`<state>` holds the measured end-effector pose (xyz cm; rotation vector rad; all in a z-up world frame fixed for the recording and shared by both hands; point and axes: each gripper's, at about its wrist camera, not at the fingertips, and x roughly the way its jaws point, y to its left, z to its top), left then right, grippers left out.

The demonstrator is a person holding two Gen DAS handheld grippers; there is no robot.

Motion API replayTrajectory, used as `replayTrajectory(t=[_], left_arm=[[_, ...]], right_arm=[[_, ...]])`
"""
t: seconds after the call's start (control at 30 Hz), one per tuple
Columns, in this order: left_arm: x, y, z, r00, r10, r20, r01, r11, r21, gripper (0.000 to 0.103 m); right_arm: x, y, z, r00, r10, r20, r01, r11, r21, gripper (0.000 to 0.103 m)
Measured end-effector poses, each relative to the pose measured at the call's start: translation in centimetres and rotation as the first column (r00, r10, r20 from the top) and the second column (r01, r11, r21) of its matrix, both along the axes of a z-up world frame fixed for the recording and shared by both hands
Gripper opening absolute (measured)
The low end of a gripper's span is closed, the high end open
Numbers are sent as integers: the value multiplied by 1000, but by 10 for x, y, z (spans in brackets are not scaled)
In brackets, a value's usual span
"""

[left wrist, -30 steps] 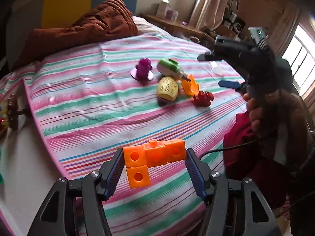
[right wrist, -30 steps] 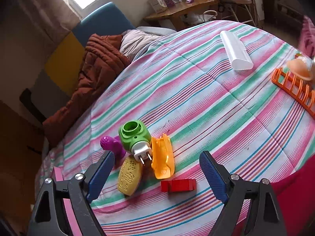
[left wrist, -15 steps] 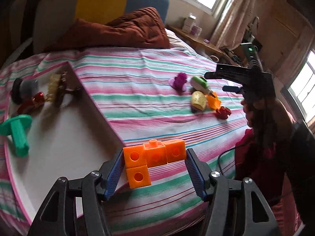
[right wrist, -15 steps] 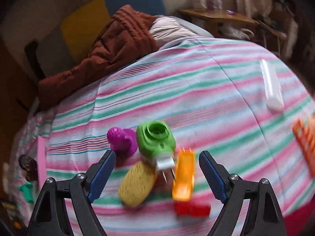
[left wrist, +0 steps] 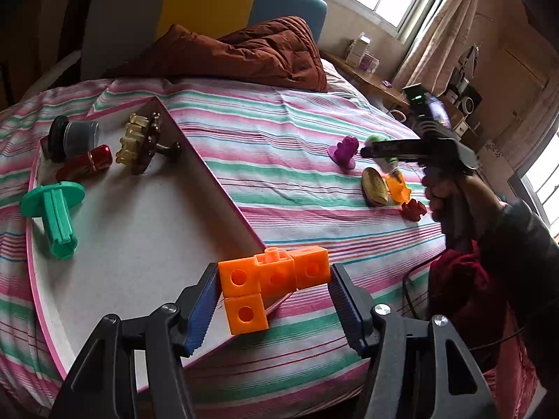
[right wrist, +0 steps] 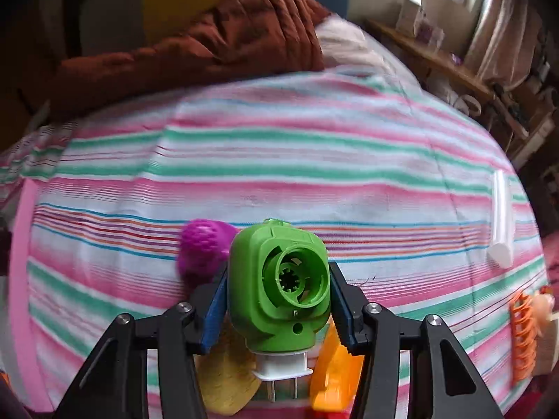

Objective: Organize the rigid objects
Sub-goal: 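Lower the orange blocks into the tray and open the left gripper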

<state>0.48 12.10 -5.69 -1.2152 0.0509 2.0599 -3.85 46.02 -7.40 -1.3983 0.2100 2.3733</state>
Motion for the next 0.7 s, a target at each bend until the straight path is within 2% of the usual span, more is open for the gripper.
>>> replayTrajectory(t=[0.1,0.17,0.27,0.37,0.5,0.6,0.7], left_arm=[[1,-2,2,1000,8,-11,-8,1000,0,63],[1,-3,4,1000,15,-18,-15,1000,0,63],[2,-8,8,999,29,-33,-30,1000,-4,63],[2,-14,12,998,54,-44,-55,998,-12,63],[0,-25,15,992,107,-65,-109,994,-31,63],[-1,-32,18,986,142,-90,-148,988,-53,63],[-4,-40,18,981,173,-93,-179,982,-61,63]], right_arm=[[12,-17,22,996,22,-85,-22,1000,1,53],[21,-30,30,989,51,-142,-61,996,-68,53],[25,-51,24,978,117,-170,-145,976,-164,53],[23,-83,5,969,210,-131,-229,961,-156,53],[21,-116,-11,947,315,-59,-319,944,-86,53],[17,-127,-26,941,340,5,-339,939,-51,53],[15,-133,-30,937,349,19,-349,937,-24,53]])
